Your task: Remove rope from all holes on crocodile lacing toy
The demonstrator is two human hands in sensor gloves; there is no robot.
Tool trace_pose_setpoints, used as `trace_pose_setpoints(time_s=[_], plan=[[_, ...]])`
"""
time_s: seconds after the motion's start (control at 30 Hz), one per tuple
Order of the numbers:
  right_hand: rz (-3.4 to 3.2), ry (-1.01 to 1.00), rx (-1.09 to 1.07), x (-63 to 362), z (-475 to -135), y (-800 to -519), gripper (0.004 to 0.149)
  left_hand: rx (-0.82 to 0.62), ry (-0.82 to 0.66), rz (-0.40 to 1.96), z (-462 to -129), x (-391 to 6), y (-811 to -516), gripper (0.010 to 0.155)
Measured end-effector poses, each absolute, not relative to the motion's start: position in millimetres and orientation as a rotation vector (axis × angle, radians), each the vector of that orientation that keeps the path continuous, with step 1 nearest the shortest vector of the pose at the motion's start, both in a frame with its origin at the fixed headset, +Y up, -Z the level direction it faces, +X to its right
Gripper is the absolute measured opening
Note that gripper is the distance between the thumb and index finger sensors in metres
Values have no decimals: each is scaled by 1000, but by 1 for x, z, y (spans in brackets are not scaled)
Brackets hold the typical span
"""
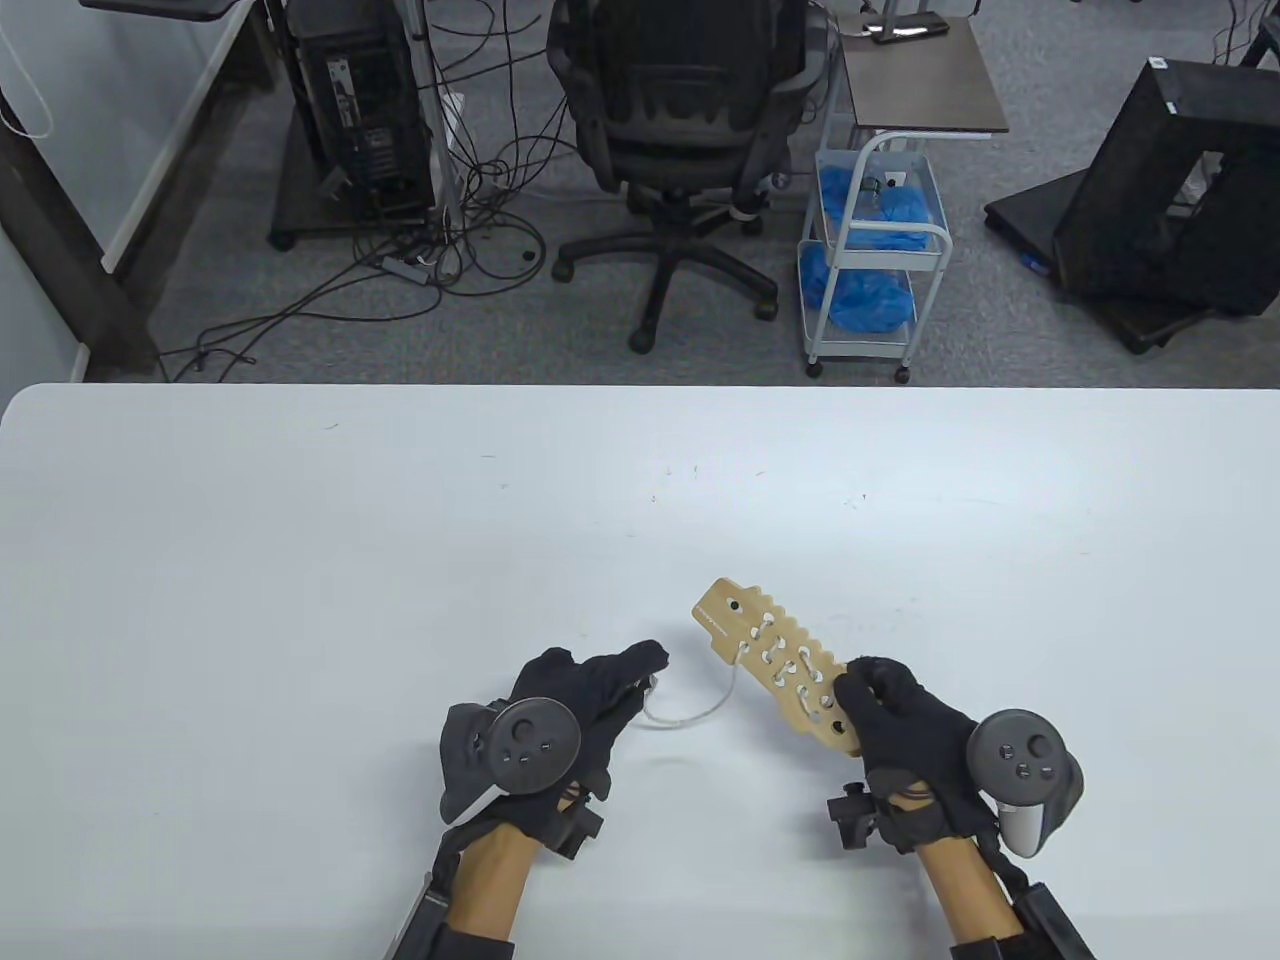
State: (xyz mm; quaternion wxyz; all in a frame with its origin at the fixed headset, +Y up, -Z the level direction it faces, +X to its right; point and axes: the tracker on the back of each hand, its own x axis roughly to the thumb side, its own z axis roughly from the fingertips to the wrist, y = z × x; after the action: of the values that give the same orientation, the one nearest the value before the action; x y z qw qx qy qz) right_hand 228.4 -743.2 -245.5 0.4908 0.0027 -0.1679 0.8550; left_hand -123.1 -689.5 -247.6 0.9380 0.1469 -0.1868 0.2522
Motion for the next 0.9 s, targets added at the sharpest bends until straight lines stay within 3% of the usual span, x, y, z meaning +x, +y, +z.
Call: trace_pose_setpoints(time_s=[0.37,0.9], plan=[[2122,-379,77,212,-243,-743,44,369,-411,492,-236,-113,-677,41],[2118,-359,133,207,-241,-739,44,385,-419,429,-234,-107,-680,41]])
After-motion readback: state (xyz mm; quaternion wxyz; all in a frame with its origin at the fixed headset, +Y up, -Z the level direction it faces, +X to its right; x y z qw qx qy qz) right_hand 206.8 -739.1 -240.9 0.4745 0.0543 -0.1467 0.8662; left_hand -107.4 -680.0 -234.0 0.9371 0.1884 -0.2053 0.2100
